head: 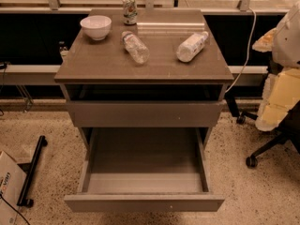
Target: Close middle drawer
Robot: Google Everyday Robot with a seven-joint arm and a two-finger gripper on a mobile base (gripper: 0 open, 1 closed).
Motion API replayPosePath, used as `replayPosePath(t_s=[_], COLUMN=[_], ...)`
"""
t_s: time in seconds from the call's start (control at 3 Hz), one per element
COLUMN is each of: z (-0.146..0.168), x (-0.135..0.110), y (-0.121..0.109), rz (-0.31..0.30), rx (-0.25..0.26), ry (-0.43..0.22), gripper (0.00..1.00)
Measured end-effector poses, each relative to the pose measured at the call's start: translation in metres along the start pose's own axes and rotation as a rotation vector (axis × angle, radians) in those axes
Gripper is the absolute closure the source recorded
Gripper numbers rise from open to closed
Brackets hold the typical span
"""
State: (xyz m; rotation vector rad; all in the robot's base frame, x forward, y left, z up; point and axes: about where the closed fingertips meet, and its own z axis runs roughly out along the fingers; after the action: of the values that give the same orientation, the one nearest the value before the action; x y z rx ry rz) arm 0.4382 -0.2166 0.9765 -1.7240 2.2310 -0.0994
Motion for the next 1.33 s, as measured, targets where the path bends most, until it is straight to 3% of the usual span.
replayPosePath(t_s=[0.33,1.0,1.33], z=[0.000,0.012,0.040], x=[0.000,-0.007,-0.013], y=[0.000,0.013,0.040], rz=[0.000,-0.016,0.000], rx=[0.000,0.003,-0.048], ry=[0.000,-0.036,-0.079], gripper=[0.00,0.43,0.66])
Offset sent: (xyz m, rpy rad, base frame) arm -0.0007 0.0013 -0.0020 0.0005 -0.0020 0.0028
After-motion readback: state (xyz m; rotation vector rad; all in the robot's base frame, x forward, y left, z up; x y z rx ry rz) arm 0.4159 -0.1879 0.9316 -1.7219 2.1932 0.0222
